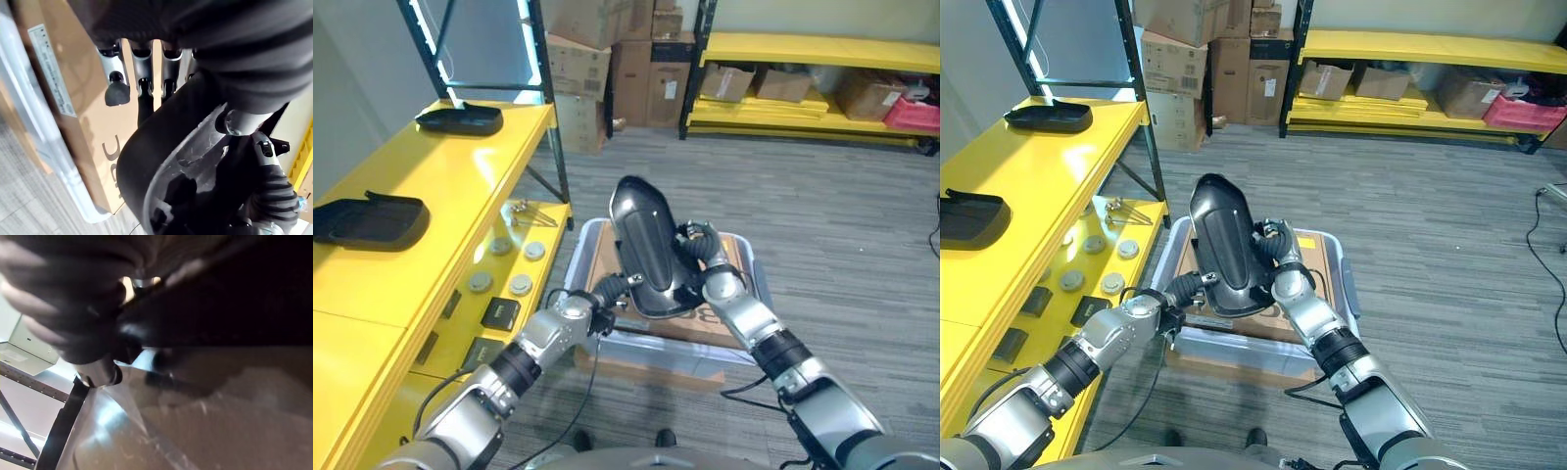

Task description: Move parts from the plastic box to the shelf.

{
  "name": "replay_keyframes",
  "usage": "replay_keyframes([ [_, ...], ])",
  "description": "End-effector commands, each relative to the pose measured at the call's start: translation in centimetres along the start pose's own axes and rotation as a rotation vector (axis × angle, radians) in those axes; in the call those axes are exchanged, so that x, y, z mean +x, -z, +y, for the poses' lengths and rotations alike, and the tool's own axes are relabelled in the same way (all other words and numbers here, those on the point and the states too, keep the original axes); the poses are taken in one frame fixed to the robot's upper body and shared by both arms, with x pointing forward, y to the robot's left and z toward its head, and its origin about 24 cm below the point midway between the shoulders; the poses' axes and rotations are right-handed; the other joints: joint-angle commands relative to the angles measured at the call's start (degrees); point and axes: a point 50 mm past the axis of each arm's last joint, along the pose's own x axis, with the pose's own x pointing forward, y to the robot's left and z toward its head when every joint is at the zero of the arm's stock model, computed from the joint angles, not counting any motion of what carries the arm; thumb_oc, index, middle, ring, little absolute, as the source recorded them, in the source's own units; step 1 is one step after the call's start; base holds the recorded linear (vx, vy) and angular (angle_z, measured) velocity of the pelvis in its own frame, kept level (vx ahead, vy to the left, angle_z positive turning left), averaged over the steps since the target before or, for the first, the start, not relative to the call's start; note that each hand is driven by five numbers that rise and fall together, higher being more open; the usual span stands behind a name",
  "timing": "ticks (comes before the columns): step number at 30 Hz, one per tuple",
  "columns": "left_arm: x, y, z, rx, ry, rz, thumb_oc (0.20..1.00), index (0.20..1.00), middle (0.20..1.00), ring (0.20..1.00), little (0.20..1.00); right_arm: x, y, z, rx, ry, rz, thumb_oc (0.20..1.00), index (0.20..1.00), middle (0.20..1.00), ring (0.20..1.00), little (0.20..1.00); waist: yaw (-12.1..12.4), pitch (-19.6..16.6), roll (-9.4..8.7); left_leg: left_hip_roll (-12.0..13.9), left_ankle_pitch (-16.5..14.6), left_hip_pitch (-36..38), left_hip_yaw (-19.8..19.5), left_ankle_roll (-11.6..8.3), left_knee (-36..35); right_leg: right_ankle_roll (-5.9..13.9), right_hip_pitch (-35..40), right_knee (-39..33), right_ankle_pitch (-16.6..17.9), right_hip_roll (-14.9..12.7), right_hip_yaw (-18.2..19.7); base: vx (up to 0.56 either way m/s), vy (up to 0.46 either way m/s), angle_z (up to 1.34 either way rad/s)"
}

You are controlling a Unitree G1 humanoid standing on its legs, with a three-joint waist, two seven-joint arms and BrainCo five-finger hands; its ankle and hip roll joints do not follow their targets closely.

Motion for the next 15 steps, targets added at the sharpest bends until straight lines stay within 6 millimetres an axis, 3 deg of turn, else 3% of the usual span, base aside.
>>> replay_keyframes([
  [1, 0.9, -6.3, -2.8, 0.046, 0.048, -0.295, 0.200, 0.200, 0.200, 0.200, 0.200, 1.1, -3.7, 0.2, 0.080, 0.010, -0.111, 1.000, 1.000, 1.000, 1.000, 1.000, 2.4, -3.4, 0.29, 2.8, -5.1, 1.3, -0.4, -1.87, -0.5, 5.12, 0.4, -0.3, -4.5, -1.5, -0.7, 0.00, 0.000, 0.00],
  [5, -0.2, -8.0, 0.8, 0.077, -0.154, -0.398, 0.200, 0.200, 0.200, 0.200, 0.200, 1.1, -2.6, -1.1, 0.106, 0.094, -0.056, 1.000, 1.000, 1.000, 1.000, 1.000, 3.2, -3.5, 0.34, 2.8, -4.9, 1.2, -0.9, -1.99, -0.5, 5.03, 0.7, -0.3, -4.7, -1.4, -1.1, 0.00, 0.000, 0.00],
  [11, -1.9, -8.1, 5.3, 0.066, -0.351, -0.452, 0.200, 0.200, 0.200, 0.200, 0.200, 0.8, 0.1, -3.4, 0.106, 0.195, 0.030, 1.000, 1.000, 1.000, 1.000, 1.000, 3.7, -3.6, 0.36, 2.8, -4.6, 1.0, -1.3, -2.17, -0.5, 4.98, 0.8, -0.3, -4.8, -1.4, -1.5, 0.00, 0.000, 0.00],
  [15, -1.9, -8.1, 5.3, 0.066, -0.351, -0.452, 0.200, 0.200, 0.200, 0.200, 0.200, 0.8, 0.1, -3.4, 0.106, 0.195, 0.030, 1.000, 1.000, 1.000, 1.000, 1.000, 3.7, -3.6, 0.36, 2.8, -4.6, 1.0, -1.3, -2.17, -0.5, 4.98, 0.8, -0.3, -4.8, -1.4, -1.5, -0.01, 0.020, 0.00],
])
